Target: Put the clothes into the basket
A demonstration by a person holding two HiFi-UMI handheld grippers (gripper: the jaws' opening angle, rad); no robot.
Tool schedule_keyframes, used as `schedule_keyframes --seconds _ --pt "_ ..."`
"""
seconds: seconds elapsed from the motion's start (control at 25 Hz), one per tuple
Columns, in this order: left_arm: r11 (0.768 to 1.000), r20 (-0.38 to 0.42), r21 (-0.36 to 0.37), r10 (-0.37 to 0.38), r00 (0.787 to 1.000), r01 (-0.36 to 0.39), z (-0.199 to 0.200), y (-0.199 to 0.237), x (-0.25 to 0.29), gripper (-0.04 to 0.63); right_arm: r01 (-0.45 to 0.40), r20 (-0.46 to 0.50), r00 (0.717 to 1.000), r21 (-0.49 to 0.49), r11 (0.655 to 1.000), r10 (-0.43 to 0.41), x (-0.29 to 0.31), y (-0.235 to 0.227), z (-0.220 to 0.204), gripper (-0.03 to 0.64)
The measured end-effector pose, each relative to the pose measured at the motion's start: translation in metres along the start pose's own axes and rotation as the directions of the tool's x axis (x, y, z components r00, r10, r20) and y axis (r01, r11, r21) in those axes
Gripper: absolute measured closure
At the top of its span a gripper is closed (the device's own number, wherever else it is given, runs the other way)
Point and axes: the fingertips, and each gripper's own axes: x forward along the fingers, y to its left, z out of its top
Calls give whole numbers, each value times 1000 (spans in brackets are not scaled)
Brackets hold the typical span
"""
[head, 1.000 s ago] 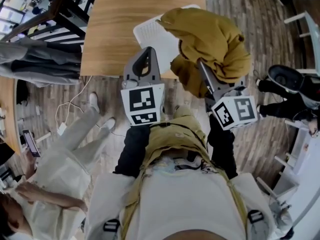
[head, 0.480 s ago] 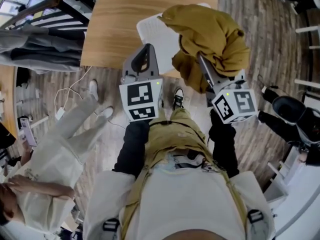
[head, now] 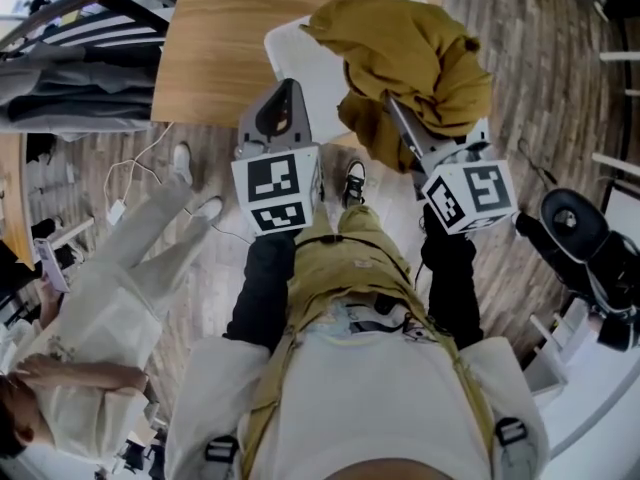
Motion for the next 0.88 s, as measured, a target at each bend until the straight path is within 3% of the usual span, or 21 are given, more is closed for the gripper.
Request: schedule_keyframes --seconds 0.32,0.52,0.72,0.88 --pt "1000 -36 -15 20 999 -20 -10 10 18 595 -136 -96 988 -186 973 120 34 -5 -4 270" --pt "999 -75 -23 28 997 -30 -23 23 32 595 -280 -231 951 -358 891 206 63 -1 -24 270" --pt "999 -109 -24 29 994 -32 -34 24 40 595 -393 -340 902 -396 830 265 77 -5 -47 270" --pt "999 -135 -28 32 990 -36 -47 30 45 595 -493 -443 843 -412 766 305 89 -8 -73 270"
